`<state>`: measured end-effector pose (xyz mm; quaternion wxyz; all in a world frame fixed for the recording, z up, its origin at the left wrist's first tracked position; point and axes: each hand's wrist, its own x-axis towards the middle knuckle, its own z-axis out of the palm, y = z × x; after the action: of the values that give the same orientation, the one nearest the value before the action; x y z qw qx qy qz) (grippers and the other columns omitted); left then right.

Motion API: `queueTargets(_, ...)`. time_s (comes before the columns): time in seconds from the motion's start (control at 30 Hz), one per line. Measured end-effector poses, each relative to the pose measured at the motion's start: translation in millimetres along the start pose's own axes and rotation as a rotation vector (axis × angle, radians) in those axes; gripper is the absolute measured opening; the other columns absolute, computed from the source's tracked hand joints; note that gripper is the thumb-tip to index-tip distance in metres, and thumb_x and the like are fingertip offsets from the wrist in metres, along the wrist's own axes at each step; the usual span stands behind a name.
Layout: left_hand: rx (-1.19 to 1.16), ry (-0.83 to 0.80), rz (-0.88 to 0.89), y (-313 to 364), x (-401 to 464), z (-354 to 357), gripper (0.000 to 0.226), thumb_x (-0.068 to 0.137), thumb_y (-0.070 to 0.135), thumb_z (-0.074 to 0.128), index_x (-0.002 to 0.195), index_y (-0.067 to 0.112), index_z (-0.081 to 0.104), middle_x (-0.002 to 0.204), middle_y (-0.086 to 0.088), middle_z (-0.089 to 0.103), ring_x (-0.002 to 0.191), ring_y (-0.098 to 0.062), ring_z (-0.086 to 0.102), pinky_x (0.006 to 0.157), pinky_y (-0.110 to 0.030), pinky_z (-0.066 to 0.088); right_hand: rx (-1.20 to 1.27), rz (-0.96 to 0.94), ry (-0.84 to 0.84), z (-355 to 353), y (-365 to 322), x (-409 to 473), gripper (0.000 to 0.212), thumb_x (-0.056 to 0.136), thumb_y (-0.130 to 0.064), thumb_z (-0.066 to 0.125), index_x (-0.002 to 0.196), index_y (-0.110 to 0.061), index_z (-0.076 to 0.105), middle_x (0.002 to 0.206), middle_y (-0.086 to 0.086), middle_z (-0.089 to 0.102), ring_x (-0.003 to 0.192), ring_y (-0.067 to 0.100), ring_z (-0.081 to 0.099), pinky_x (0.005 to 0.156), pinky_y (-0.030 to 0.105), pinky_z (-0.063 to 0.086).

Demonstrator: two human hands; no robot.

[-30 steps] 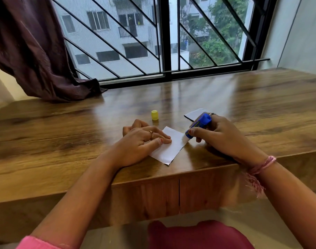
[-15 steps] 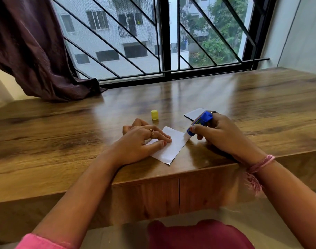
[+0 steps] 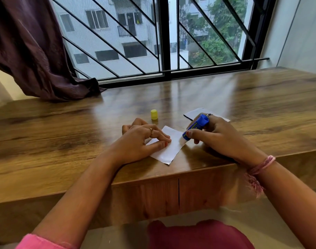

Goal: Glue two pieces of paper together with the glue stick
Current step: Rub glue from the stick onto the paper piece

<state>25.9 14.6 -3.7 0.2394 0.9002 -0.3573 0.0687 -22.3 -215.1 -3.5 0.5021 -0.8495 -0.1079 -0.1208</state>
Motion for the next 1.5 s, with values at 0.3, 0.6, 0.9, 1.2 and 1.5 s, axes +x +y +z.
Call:
queueTargets(0.3,0.013,0.004,0.004,-2,0,1,0.014,0.087,0.046,0.061,0.098,0.05,0.068,0.102,0.039,0.058,0.111,0.002,0.04,0.098,-0.049,0.03,-0.069,-0.051,-0.049,0,1,-1,0.012,0.082,-0.028,0.067,0.08,-0.016,0.067,0.06,-0.006,0.066,0.048,0.004,0.047,0.049,0.016,0.036)
queueTargets(0.6,0.008,0.0,0.017,-4,1,1,0.015,0.087,0.044,0.061,0.1,0.047,0.068,0.106,0.035,0.06,0.115,-0.001,0.041,0.099,-0.043,0.031,-0.07,-0.087,-0.092,1,-1,-3,0.014,0.082,-0.029,0.068,0.079,-0.016,0.066,0.064,-0.002,0.066,0.058,0.014,0.053,0.057,0.027,0.04)
queueTargets(0.9,-0.083,-0.035,0.025,-4,2,1,0.019,0.088,0.036,0.063,0.104,0.036,0.071,0.109,0.024,0.064,0.117,-0.011,0.051,0.101,-0.042,0.038,-0.053,-0.131,-0.138,1,-6,-6,0.019,0.081,-0.031,0.069,0.083,-0.012,0.067,0.07,0.009,0.067,0.055,0.019,0.049,0.055,0.035,0.039)
queueTargets(1.2,-0.112,-0.052,0.02,-3,3,0,0.02,0.088,0.034,0.063,0.105,0.032,0.072,0.109,0.024,0.064,0.116,-0.002,0.051,0.103,-0.04,0.038,0.006,-0.167,-0.178,4,-7,-6,0.026,0.077,-0.036,0.069,0.089,-0.012,0.066,0.084,0.03,0.063,0.074,0.048,0.057,0.068,0.058,0.044)
queueTargets(1.5,-0.089,-0.067,0.015,-1,2,-1,0.021,0.089,0.034,0.062,0.108,0.032,0.071,0.109,0.026,0.061,0.116,-0.006,0.049,0.101,-0.04,0.04,0.04,-0.19,-0.243,5,-11,-8,0.028,0.074,-0.047,0.067,0.089,-0.024,0.065,0.082,0.035,0.059,0.073,0.05,0.055,0.066,0.059,0.044)
